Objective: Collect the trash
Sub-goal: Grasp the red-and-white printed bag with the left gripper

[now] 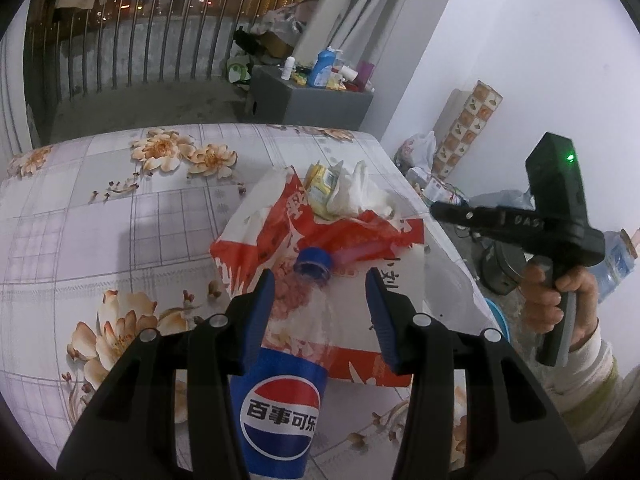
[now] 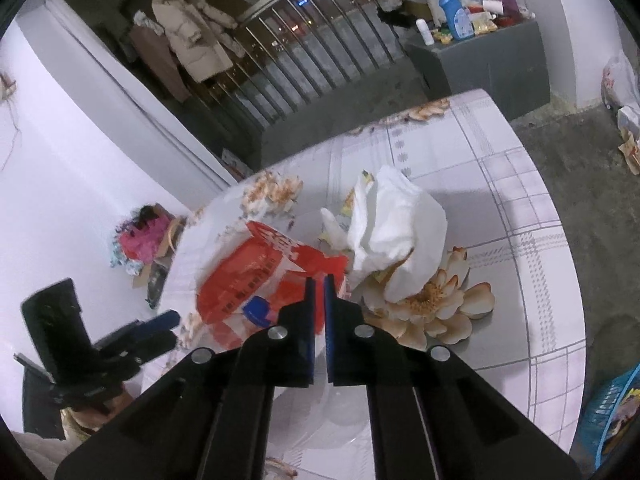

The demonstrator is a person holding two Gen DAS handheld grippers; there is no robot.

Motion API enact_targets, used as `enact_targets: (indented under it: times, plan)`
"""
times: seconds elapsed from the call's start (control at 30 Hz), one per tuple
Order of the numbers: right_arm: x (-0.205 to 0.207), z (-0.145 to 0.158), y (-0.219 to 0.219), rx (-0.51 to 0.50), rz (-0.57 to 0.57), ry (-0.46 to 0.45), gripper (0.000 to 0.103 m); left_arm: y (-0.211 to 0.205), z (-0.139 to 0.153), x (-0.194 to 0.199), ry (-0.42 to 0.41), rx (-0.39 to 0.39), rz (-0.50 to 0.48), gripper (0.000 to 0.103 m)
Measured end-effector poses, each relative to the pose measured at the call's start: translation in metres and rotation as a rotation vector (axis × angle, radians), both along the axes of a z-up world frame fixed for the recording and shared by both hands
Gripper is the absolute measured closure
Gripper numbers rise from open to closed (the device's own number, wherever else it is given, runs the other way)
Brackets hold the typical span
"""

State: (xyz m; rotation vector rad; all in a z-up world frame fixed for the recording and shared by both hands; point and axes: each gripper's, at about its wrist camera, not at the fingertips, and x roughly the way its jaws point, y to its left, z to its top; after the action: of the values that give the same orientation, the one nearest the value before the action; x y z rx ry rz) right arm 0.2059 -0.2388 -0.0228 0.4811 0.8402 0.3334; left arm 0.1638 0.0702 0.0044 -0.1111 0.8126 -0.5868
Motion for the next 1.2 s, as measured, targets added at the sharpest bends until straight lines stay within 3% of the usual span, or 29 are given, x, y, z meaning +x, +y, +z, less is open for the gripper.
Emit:
enact_targets:
  times: [0.3,0.47,0.5,0.6,0.63,0.97,1.2]
  plan:
    - [-0.015,0.010,-0.004,-0.015,-0.015,-0.021,0.099,-0.011,0.004,-0.004,0.015,-0.043,-0.032,0.059]
    - [-0.025,-0.003,-0.004,-0.018,-0.011,0.038,0.097,-0.041,0.006,0.013,-0.021,-0.024,-0.087,0.059]
    - [-0.028,-0.006,-0.003,-0.028,-0.002,0.055,0.094,-0.047,0.005,0.018,-0.027,-0.001,-0.098,0.059]
    - [-0.034,-0.014,0.002,-0.049,0.007,0.087,0.067,-0.068,0.000,0.033,-0.026,0.067,-0.143,0.059]
    - [-0.035,-0.016,0.004,-0.058,0.015,0.093,0.066,-0.075,-0.002,0.040,-0.013,0.093,-0.147,0.059]
    - [-0.028,-0.044,0.021,-0.123,0.062,0.192,0.066,-0.100,-0.027,0.070,0.060,0.139,-0.157,0.059]
    - [-0.037,-0.047,0.019,-0.189,0.037,0.192,0.087,-0.104,-0.037,0.077,0.084,0.130,-0.152,0.061]
